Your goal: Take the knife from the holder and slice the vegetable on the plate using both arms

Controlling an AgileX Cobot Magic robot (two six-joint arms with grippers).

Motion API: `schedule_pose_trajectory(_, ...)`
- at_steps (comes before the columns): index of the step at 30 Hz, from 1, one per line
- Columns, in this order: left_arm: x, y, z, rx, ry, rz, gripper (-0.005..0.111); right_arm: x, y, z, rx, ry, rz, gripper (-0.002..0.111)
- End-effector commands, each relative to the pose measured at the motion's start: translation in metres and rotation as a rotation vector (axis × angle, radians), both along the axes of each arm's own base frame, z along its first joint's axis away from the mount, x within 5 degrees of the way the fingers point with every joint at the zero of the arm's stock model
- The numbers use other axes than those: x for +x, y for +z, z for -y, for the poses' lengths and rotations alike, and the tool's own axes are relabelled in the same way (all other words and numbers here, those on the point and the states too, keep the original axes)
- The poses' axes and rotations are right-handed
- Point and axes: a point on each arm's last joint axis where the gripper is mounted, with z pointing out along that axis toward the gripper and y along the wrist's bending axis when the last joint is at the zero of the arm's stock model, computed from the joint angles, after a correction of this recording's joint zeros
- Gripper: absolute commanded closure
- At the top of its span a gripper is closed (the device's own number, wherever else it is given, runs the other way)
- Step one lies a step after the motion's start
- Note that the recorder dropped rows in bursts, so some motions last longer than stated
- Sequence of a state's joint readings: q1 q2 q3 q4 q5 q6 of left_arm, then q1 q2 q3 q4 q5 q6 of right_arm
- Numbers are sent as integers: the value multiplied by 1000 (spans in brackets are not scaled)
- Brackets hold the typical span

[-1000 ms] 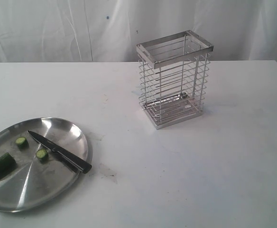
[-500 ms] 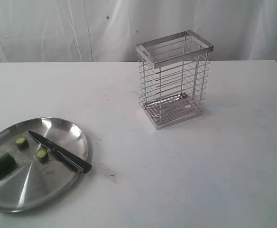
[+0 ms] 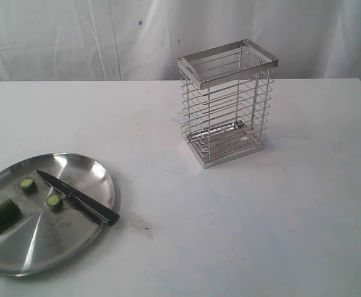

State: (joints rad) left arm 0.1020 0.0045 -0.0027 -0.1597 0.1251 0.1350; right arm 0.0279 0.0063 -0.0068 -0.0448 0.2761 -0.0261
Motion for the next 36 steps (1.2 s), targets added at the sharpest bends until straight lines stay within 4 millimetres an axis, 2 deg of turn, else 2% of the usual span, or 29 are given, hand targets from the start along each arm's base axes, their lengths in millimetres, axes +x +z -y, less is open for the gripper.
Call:
schedule_pose_trajectory(1,-1,-1,8,-2,-140,3,107,0,-1,1,2,-9,14,108)
schedule_pose_trajectory(36,-1,-1,8,-2,-144,3,107,0,-1,1,2,-9,14,108)
